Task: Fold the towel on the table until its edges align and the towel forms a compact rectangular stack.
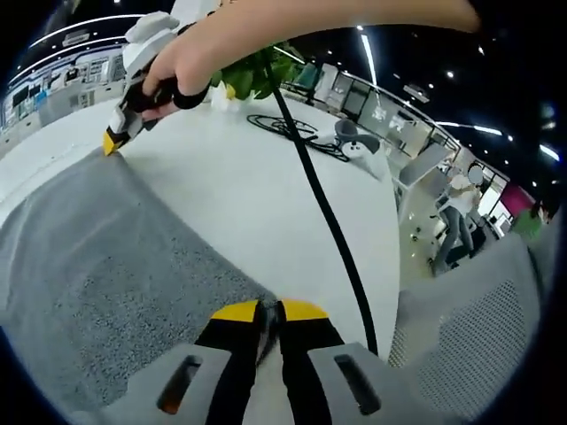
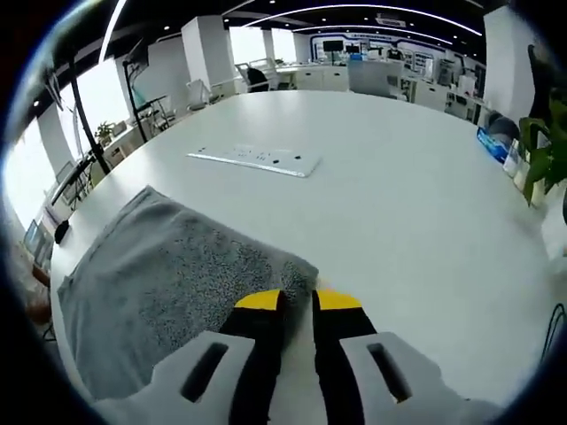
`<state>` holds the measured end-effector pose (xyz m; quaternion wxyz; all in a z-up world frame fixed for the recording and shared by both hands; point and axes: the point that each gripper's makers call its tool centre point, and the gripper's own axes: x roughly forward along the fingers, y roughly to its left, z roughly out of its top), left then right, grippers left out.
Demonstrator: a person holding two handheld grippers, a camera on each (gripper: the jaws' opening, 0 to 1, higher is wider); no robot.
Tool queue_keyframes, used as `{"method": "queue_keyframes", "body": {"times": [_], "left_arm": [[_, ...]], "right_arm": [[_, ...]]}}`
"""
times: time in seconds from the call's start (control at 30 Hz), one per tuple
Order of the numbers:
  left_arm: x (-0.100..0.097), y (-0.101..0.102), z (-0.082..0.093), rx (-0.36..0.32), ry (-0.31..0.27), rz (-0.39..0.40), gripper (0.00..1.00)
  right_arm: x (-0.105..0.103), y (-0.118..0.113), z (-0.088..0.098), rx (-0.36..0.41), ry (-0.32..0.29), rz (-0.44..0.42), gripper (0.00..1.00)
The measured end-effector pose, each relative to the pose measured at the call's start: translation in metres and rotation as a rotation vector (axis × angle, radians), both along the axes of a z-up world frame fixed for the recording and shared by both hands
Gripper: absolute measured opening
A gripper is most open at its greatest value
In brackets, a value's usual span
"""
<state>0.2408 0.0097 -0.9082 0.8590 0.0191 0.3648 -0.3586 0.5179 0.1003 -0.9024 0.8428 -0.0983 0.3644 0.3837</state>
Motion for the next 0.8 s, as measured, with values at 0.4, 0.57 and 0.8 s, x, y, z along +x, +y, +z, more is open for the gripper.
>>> {"method": "queue_keyframes", "body": {"times": [0.4,0.57,0.8], "left_arm": [[-0.011,-0.008,-0.003,0.075,-0.021,-0.037,0.20],[-0.010,-0.005,-0.007,0.114,-0.036,-0.035,0.20],[-0.004,-0.007,-0.011,0.176,-0.096,-0.073,0.18]], "right_arm": [[-0.004,-0.002,0.001,0.058,0.038,-0.003,0.17],[-0.003,0.003,-0.001,0.062,0.047,0.006,0.16],[-0.002,0.002,-0.009,0.051,0.051,0.011,0.12]]}}
